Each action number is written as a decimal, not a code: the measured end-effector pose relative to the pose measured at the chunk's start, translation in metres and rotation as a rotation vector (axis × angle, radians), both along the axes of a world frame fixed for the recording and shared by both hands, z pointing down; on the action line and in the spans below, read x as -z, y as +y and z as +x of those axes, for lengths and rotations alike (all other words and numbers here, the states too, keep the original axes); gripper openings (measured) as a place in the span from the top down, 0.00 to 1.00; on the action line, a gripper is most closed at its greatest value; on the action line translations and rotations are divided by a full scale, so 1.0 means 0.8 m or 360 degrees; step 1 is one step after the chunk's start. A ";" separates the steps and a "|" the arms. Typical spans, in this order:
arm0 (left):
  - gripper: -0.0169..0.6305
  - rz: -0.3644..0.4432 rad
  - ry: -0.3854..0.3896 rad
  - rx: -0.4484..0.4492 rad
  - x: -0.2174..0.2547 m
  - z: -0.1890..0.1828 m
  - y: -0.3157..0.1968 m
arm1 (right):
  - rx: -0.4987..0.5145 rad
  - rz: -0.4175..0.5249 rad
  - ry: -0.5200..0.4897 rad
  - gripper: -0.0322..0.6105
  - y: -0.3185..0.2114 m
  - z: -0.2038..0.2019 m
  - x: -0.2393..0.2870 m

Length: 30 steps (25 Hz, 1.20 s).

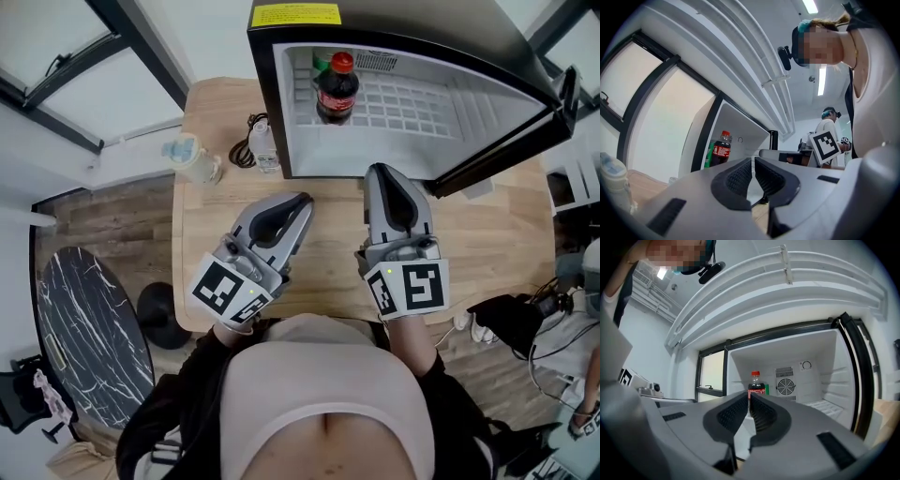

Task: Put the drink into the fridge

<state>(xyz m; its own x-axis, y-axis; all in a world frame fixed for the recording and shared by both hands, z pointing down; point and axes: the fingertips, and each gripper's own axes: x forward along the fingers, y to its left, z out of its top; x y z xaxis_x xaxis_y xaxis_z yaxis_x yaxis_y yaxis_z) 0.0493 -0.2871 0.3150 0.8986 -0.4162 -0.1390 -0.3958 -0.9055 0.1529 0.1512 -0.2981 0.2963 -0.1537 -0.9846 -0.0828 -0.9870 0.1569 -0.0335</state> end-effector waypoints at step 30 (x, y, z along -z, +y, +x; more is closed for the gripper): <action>0.93 0.0063 0.0027 0.0126 0.011 -0.027 0.166 | 0.0201 0.0037 0.0027 0.89 0.180 -0.060 -0.003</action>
